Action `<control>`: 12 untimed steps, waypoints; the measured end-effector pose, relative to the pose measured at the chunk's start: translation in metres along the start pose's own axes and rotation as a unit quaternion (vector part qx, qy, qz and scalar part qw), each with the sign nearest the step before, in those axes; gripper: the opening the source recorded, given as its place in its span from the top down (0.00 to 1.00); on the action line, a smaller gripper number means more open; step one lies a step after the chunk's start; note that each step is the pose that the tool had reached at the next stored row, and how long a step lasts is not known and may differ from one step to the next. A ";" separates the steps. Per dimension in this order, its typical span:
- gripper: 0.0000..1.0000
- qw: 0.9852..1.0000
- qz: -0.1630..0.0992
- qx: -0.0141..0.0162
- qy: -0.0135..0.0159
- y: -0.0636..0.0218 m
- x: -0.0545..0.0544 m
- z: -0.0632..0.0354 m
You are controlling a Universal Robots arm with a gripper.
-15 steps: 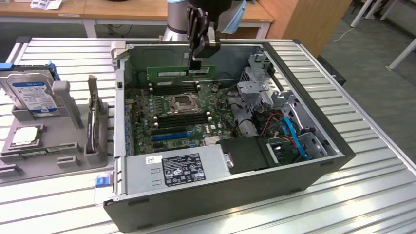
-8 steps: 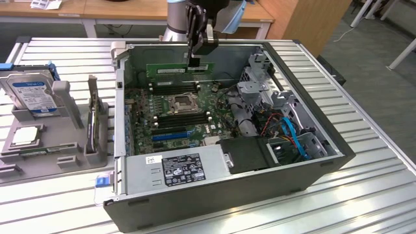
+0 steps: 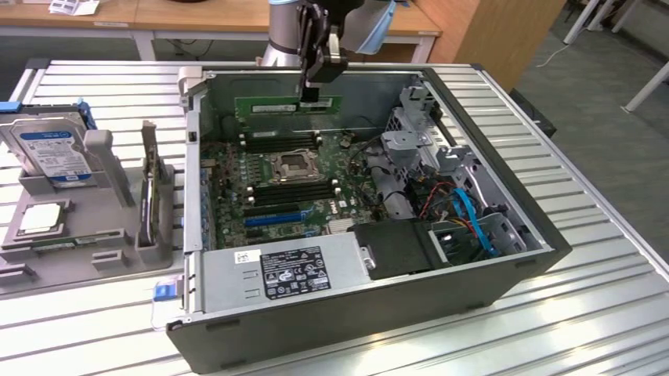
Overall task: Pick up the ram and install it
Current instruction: 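Pick up the ram and move it above insertion slot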
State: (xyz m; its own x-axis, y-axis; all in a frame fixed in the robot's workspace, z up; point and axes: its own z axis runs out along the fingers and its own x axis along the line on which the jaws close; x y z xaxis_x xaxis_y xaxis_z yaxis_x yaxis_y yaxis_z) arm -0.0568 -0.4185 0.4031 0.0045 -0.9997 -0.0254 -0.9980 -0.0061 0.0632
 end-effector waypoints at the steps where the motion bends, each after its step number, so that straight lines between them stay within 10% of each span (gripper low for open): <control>1: 0.89 1.000 0.000 0.000 0.000 0.0000 -0.002 0.0001; 12: 0.89 1.000 0.000 0.000 0.000 -0.0002 -0.012 0.0009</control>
State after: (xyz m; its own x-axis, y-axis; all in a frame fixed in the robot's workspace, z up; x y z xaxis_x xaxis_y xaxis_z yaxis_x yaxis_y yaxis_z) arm -0.0567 -0.4060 0.4025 0.0046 -0.9997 -0.0253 -0.9980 -0.0062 0.0632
